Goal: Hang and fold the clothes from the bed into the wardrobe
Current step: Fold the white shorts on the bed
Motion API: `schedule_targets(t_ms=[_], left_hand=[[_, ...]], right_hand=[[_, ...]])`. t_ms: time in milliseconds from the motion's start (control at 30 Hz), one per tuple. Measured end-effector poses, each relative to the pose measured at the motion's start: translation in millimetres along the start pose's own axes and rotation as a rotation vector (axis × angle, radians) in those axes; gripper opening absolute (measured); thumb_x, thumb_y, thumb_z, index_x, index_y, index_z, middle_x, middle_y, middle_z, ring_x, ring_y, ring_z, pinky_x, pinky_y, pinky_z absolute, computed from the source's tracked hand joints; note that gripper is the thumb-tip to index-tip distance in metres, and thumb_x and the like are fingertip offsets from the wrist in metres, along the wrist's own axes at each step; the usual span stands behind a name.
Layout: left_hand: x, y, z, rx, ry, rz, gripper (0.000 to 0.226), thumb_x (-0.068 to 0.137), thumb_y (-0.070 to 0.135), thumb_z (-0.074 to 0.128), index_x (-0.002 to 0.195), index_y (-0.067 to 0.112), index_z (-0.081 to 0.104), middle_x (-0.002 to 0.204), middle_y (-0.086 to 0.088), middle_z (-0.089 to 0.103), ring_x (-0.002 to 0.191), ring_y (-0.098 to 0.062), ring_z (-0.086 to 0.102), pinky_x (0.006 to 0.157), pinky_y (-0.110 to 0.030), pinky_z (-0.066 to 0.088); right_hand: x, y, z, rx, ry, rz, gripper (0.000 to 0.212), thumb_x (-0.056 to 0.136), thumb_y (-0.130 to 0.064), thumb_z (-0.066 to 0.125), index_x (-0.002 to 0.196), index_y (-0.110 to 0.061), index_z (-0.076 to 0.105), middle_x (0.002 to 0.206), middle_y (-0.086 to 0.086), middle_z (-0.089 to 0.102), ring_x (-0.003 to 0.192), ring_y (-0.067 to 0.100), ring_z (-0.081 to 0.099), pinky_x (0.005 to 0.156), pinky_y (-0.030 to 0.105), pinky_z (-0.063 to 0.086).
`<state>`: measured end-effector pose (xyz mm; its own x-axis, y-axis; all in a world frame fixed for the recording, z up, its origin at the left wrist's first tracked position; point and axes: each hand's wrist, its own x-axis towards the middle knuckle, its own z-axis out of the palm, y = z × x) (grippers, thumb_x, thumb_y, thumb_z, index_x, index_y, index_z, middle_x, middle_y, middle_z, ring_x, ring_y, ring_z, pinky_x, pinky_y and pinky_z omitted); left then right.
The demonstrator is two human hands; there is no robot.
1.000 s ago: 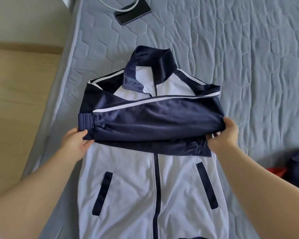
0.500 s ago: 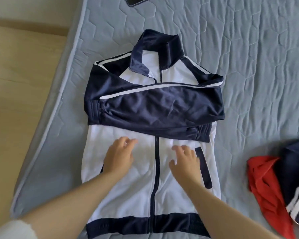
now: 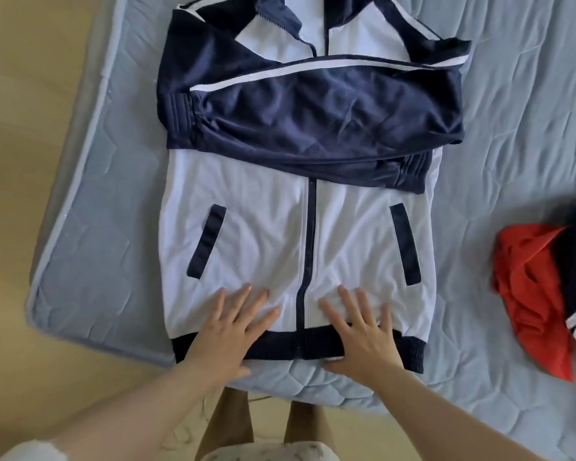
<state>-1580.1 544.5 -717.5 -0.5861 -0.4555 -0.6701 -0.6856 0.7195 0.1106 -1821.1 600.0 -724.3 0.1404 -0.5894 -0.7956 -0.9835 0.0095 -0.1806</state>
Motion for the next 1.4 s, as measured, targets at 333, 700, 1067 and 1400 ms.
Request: schedule_targets(t_ms=[333,700,1067,1400], left_hand=[[4.0,-8.8,-39.4,-0.14,0.084,0.021,0.068,0.051,-0.012,0.076,0.115,0.011,0.064,0.102,-0.018,0.065,0.085,-0.03,0.067,0.06,-0.033,0.057],[-35.7,-6.8,-113.3,-0.334,-0.637,0.028,0.051,0.087,-0.001,0.038,0.13,0.022,0.05,0.113,-0.01,0.058,0.089,-0.022,0.051,0.062,-0.026,0.037],[-59.4,-18.8,-193.8,-0.288,-0.664,-0.046,0.028,0.086,0.012,0.047,0.113,0.016,0.05,0.097,-0.005,0.052,0.079,-0.021,0.048,0.064,-0.029,0.038],[13.4,-94.4,-322.4,-0.092,0.168,-0.266,0.03,0.084,0.01,0.045,0.11,0.022,0.05,0.108,-0.008,0.059,0.1,-0.03,0.055,0.075,-0.034,0.043]], right_hand=[[-6.4,-9.4,-15.3,0.209,0.121,0.083,0.066,0.09,0.003,0.035,0.144,-0.034,0.027,0.155,-0.007,0.016,0.144,0.02,0.008,0.115,0.038,0.017],[-73.4,-29.4,-70.5,0.23,-0.315,0.119,0.044,0.089,0.0,0.032,0.111,-0.028,0.059,0.095,-0.002,0.056,0.088,0.021,0.054,0.075,0.029,0.039],[-107.6,-21.2,-138.0,0.275,-0.394,0.052,0.03,0.09,-0.007,0.039,0.105,-0.012,0.064,0.075,0.0,0.054,0.063,0.016,0.045,0.059,0.022,0.036],[-56.0,26.4,-300.5,-0.051,0.465,0.152,0.047,0.088,-0.007,0.039,0.125,-0.033,0.051,0.12,0.003,0.058,0.114,0.027,0.048,0.087,0.034,0.033]])
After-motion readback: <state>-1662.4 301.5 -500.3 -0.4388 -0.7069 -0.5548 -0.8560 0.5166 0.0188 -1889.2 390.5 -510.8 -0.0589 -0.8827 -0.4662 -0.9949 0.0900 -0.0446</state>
